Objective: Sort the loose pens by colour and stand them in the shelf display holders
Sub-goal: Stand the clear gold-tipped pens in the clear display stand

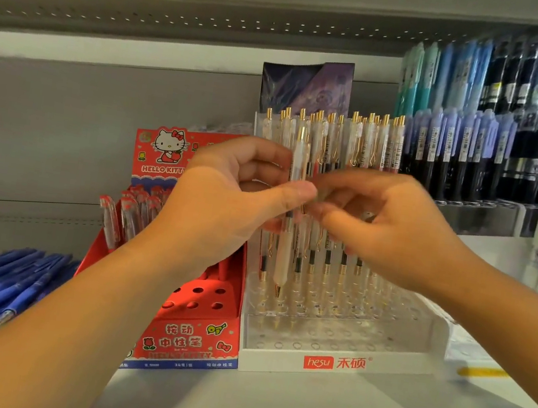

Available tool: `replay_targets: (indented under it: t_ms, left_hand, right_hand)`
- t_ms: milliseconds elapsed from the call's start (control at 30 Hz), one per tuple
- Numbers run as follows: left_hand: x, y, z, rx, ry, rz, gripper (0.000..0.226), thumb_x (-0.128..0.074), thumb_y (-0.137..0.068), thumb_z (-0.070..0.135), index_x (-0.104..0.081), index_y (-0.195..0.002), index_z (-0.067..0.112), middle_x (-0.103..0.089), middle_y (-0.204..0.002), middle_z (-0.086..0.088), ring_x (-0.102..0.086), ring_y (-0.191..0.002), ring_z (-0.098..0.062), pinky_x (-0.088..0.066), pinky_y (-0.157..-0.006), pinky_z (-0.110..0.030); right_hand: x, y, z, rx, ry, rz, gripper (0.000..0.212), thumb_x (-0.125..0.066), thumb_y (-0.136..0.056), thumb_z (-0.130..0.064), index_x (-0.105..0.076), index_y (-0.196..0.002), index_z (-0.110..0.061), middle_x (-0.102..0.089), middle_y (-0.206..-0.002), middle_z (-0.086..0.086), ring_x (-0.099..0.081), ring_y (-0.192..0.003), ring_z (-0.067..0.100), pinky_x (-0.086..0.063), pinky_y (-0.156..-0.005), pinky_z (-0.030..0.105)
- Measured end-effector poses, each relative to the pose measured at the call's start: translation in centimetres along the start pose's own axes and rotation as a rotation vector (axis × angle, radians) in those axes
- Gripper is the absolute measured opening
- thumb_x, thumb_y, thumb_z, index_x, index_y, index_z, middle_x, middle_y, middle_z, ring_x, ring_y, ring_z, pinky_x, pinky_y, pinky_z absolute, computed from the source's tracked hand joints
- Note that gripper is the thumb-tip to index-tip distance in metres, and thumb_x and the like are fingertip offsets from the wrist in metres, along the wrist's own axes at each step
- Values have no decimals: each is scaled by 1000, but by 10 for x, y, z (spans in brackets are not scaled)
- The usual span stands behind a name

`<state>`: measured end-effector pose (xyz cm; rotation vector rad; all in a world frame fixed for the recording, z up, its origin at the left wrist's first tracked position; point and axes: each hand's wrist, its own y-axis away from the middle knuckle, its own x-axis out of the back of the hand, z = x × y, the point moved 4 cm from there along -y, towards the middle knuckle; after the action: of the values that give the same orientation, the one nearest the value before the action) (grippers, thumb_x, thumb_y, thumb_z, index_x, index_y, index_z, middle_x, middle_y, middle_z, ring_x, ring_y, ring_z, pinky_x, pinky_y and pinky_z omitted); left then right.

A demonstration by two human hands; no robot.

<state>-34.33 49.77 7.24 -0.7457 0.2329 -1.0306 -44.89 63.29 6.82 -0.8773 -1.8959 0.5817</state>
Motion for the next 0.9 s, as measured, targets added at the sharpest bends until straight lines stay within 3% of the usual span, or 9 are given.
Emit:
replay_targets:
  t_ms: [100, 200, 300, 400, 533, 667, 900]
  left_hand:
    - [-8, 4, 1, -13, -78, -112, 42, -82, -62, 26, -68, -101, 17, -73, -79, -9, -72, -69, -25, -57, -56, -26]
    - [-12, 5, 1, -26, -110, -170, 42, -84, -59, 28, -66, -97, 23, -71, -75, -7, -71, -69, -33, -59, -60, -31]
    - [-11, 5, 1, -76, -165, -155, 44, -88, -60, 36, -65, -97, 26, -72, -80, -2, -70, -73, -26, -59, -64, -28]
    - [-7, 5, 6, -233, -398, -92, 43, -83, -66, 52, -63, -100, 33, -67, -94, 11, -66, -89, -11, -54, -75, -21]
    - [-2, 2, 2, -292, -738, -101, 53, -80, -70, 56, -57, -115, 40, -53, -116, 18, -51, -109, 0, -41, -89, -11]
    - [-7, 3, -14, -167, -947, -272, 65, -82, -70, 54, -50, -126, 50, -45, -130, 22, -39, -123, 1, -33, -99, -19]
    - [-7, 1, -18, -216, -1010, -240, 61, -84, -73, 41, -55, -126, 48, -50, -129, 20, -41, -123, -3, -32, -100, -21]
  right_hand:
    - [8, 2, -9, 23, -359, 82, 23, -72, -81, -28, -69, -102, -18, -70, -81, 9, -67, -66, 17, -57, -48, 32]
    - [6, 3, -10, 6, -469, 60, 28, -72, -73, -24, -67, -95, -8, -71, -78, 7, -66, -60, 14, -55, -48, 25]
    - [7, 1, -8, -36, -524, 66, 26, -73, -70, -22, -67, -91, -8, -72, -74, 2, -68, -64, 12, -55, -54, 21]
    - [13, -1, -5, -65, -610, 138, 28, -72, -72, -18, -66, -98, -8, -73, -79, 9, -72, -72, 20, -59, -59, 27]
    - [24, -3, -3, -46, -520, 264, 27, -72, -84, -4, -58, -107, -11, -70, -70, -1, -73, -67, 24, -61, -57, 36]
    - [26, -3, -1, -34, -424, 299, 25, -73, -85, -4, -58, -100, -18, -68, -70, -6, -73, -67, 23, -61, -54, 38]
    - [15, -4, 8, -64, -331, 223, 29, -72, -85, -1, -60, -94, -26, -68, -83, 7, -72, -73, 24, -61, -55, 39]
